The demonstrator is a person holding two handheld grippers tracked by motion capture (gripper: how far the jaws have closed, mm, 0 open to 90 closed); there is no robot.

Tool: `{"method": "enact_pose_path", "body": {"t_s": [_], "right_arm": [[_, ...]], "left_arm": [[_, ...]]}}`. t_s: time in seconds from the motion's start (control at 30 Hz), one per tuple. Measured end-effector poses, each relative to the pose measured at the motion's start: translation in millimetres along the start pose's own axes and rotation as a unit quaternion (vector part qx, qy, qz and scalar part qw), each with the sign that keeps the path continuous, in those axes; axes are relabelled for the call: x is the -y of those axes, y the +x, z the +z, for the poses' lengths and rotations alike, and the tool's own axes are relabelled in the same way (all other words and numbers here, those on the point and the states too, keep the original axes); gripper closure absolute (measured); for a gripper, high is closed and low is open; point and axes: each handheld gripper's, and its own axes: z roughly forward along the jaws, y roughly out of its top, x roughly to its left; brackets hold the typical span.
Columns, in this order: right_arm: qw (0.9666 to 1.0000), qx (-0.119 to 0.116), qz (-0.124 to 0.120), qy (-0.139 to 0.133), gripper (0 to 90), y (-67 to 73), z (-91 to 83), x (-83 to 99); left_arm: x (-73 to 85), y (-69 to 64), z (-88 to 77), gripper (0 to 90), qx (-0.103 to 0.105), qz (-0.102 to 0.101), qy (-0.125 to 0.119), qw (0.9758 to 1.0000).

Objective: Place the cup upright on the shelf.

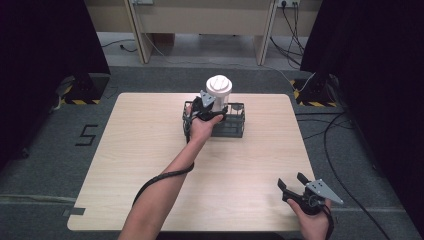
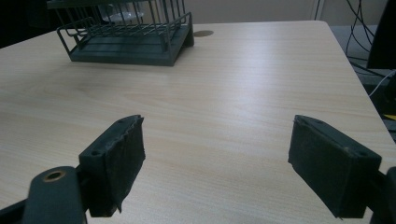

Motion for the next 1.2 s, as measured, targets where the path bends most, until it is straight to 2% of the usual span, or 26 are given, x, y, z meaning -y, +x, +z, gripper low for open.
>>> {"method": "enact_pose_path", "body": {"t_s": [0.27,0.63,0.8,0.9,1.2], "right_arm": [[1.0000,-0.001,-0.001,0.000,18.8,0.1,0.0,0.0],[1.0000,-0.001,-0.004,0.001,18.7,0.7,0.4,0.0],[1.0000,-0.002,-0.004,0.002,18.6,0.7,0.5,-0.1],[1.0000,-0.002,-0.004,0.002,18.5,0.5,0.5,-0.1],[1.0000,-0.002,-0.004,0.004,18.4,0.9,0.6,-0.2]], "left_arm": [[8.8,-1.8,3.3,17.5,-0.001,-0.001,0.016,0.9999],[13.5,1.7,-1.6,17.0,0.000,-0.017,0.014,0.9998],[13.6,1.9,-2.2,16.9,0.000,-0.016,0.015,0.9998],[12.4,1.2,-4.3,15.6,-0.002,-0.007,0.014,0.9999],[10.6,1.9,-20.1,14.4,0.005,-0.002,0.004,1.0000]]}}
